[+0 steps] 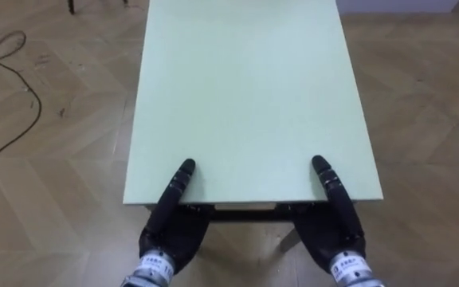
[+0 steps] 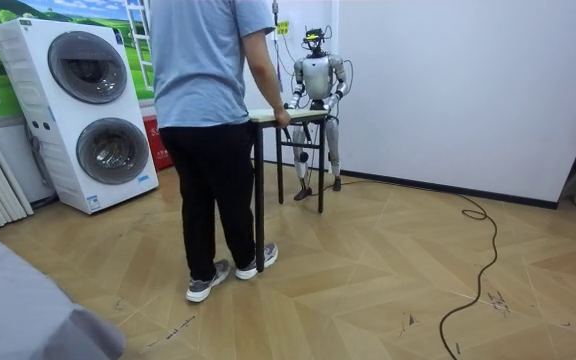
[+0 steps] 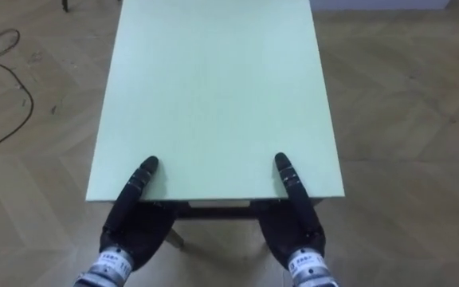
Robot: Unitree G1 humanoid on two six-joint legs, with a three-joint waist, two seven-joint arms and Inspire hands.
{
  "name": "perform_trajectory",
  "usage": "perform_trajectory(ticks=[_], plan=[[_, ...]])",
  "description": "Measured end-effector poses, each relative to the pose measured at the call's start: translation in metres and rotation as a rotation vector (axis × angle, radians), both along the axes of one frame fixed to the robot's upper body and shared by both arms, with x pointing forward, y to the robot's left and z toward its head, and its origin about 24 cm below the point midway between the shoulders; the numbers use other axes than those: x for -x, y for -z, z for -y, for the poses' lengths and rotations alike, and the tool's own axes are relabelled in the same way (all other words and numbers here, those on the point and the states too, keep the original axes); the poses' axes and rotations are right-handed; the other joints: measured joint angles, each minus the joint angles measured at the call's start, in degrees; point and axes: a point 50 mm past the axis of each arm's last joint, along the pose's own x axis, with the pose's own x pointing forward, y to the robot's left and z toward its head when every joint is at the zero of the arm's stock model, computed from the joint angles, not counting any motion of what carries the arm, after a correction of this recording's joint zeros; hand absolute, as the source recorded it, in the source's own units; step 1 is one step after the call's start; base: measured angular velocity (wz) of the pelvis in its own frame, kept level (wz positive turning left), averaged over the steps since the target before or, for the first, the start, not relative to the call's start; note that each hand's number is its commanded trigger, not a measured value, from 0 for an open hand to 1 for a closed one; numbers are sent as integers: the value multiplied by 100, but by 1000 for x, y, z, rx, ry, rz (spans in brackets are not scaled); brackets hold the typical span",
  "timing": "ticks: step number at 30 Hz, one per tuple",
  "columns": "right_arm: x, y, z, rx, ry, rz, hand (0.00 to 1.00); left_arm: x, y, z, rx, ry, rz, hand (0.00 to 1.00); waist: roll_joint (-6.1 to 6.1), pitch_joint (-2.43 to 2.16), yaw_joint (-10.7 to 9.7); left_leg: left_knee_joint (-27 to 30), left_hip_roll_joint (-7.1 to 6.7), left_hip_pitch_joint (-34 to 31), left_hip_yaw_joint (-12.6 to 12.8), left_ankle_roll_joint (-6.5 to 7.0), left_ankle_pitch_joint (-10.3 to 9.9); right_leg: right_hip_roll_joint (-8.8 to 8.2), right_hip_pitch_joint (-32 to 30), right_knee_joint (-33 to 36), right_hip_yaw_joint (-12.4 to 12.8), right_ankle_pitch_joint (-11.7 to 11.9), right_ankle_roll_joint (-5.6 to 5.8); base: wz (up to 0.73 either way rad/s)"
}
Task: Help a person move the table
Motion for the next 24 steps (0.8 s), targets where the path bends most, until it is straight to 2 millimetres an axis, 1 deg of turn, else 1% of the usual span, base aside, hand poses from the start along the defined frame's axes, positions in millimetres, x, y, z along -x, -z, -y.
perform_trajectory(ticks=[1,2,3,4,5,6,7,9,10,11,12,13,14,15,16,17,18,19,20,21,22,23,24], plan=[[-2,0,1,6,-2,-1,100,-1,1,1,3,-5,-2,100,-4,-1,11,-75,-122,0,36,54,30,-42,-13,-130,84,173,44,-15],[-2,0,1,8,-4,-1,100,-1,1,1,3,-8,-4,100,-10,0,14,-95,-177,-3,55,115,57,-68,-16,-179,115,242,58,-17],[-1,1,1,8,-4,-6,100,0,3,1,4,-10,-11,100,-18,-4,14,-110,-278,-1,84,206,89,-101,-10,-249,161,353,86,-16],[0,2,0,8,-6,-10,100,2,4,1,4,-12,-17,100,-32,-3,36,-103,-353,16,155,310,86,-148,-18,-252,217,413,101,-19],[2,3,0,8,-8,-18,100,4,5,0,3,-14,-26,100,-61,-3,44,-79,-424,24,184,366,84,-196,-24,-251,260,462,111,-17],[2,4,-1,9,-9,-22,100,5,6,0,3,-16,-30,100,-81,-2,43,-64,-456,20,187,373,85,-216,-28,-251,275,488,123,-8],[5,5,-1,10,-7,-29,100,7,8,0,3,-17,-38,100,-132,-5,38,-51,-522,10,195,458,94,-287,-36,-252,280,530,141,0],[8,8,-1,11,-5,-41,100,10,10,0,-1,-19,-51,100,-204,-12,42,-50,-614,23,199,527,123,-341,-27,-273,326,626,155,-3],[9,9,-2,13,-2,-46,100,11,11,0,-3,-20,-57,100,-259,-6,71,-55,-684,44,235,577,150,-378,-18,-307,386,710,161,-24],[8,10,-2,14,-3,-50,100,11,12,0,-2,-22,-63,100,-306,-2,152,-53,-758,55,334,619,172,-386,-17,-381,447,848,164,-28],[8,11,-3,16,-3,-52,100,12,13,0,-2,-23,-67,100,-319,-6,170,-43,-784,41,355,670,179,-401,-10,-440,470,932,169,-28],[7,12,-4,20,-11,-56,100,12,14,-1,-6,-26,-73,100,-329,-6,171,38,-827,-32,394,738,187,-405,-9,-570,535,1152,217,-15],[7,12,-5,23,-13,-55,100,11,14,-1,-6,-30,-76,100,-344,-4,174,44,-850,-74,436,760,199,-406,-13,-653,584,1277,261,-19],[5,11,-6,23,-21,-51,100,11,14,-3,-4,-35,-76,100,-388,1,175,77,-922,-164,500,838,239,-419,-33,-819,700,1532,361,-8],[5,11,-6,21,-23,-52,100,10,14,-4,-7,-36,-73,100,-458,-10,144,128,-999,-271,528,960,288,-475,-32,-987,893,1735,556,0],[4,11,-7,18,-20,-51,100,9,13,-3,-8,-33,-70,100,-517,4,140,149,-1044,-353,621,1081,339,-492,-48,-1077,1104,1919,799,12],[4,11,-6,17,-18,-52,100,9,13,-4,-8,-33,-70,100,-514,7,152,181,-1023,-397,707,1144,348,-493,-64,-988,1185,1916,857,24],[5,12,-5,15,-14,-57,100,8,13,-4,-11,-25,-72,100,-471,26,97,270,-904,-476,1006,1184,358,-555,-136,-185,1152,1225,804,41],[8,13,-4,11,-8,-64,100,8,12,-3,-15,-14,-73,100,-475,23,32,260,-859,-495,1159,1228,383,-636,-140,396,1139,699,823,67],[12,14,-3,-1,9,-72,100,6,12,-2,-26,0,-69,100,-529,13,2,227,-871,-496,1204,1286,427,-741,-125,1441,1187,-71,820,34],[12,14,-3,-6,9,-74,100,7,12,-4,-34,-2,-71,100,-543,10,37,272,-877,-527,1303,1297,435,-830,-8,2257,1230,-504,848,-4],[12,14,-3,-5,4,-73,100,9,13,-5,-29,-7,-73,100,-535,9,101,318,-908,-562,1450,1299,435,-972,285,2625,1272,-794,939,-36],[12,13,-3,-4,3,-70,100,9,13,-5,-26,-8,-71,100,-541,6,125,331,-950,-593,1464,1304,438,-1059,449,2706,1294,-904,987,-32]])
